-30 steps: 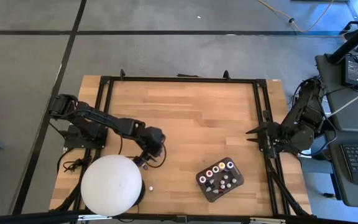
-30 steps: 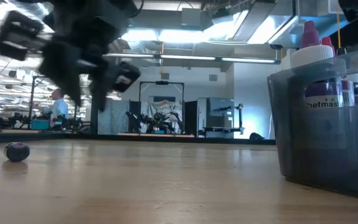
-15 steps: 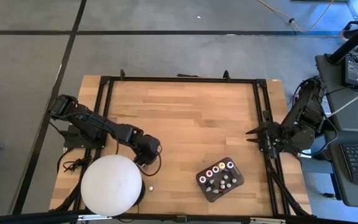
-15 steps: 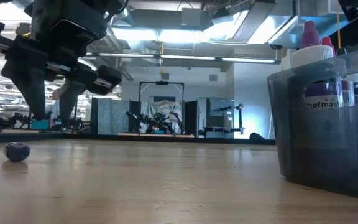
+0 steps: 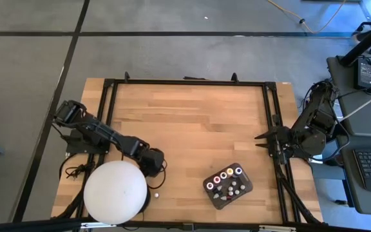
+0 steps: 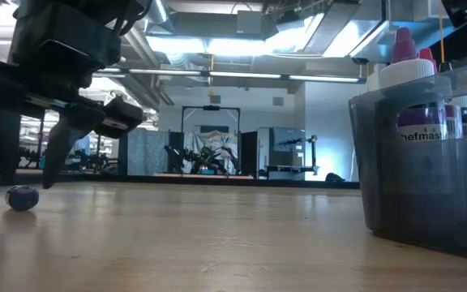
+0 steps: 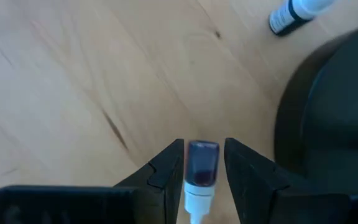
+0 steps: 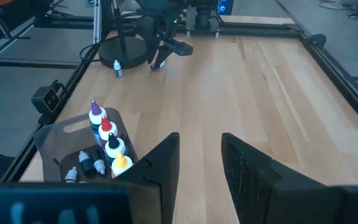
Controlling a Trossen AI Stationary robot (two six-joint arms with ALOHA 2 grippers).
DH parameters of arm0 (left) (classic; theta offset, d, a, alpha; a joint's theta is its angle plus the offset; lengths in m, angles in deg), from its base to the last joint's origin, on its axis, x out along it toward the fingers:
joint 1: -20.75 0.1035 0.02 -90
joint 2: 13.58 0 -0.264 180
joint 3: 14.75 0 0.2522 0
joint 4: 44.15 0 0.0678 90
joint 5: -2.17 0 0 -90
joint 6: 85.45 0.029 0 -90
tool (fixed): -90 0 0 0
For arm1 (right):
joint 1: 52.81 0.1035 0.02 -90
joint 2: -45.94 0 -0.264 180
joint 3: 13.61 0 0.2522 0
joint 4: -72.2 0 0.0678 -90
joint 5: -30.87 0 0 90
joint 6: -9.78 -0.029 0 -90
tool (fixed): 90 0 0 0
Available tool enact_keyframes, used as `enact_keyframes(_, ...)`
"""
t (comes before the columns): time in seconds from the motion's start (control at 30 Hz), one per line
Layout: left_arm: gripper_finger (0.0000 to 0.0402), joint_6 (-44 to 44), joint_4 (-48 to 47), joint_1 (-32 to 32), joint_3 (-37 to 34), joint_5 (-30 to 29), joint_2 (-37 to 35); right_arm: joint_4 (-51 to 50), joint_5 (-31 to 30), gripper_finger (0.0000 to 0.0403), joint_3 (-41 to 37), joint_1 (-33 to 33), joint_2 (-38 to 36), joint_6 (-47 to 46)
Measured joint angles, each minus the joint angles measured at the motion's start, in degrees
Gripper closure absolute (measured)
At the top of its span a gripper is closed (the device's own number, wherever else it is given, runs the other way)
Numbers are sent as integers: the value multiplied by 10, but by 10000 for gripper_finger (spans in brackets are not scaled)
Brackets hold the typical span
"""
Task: Pick & Place food coloring
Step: Put the small red food coloring bottle into the bin
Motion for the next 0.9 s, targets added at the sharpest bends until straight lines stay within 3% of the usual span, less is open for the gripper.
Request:
enact_keyframes(0.27, 290, -12, -28, -8, 0, -41, 14, 0, -1, 281, 0, 0, 0, 0)
enact_keyframes(0.5, 294, -16, -25, -8, 4, -41, 52, 0, -1, 281, 0, 0, 0, 0)
enact_keyframes(0.9, 318, -20, 13, 29, 0, -17, 52, -1, -1, 281, 0, 0, 0, 2)
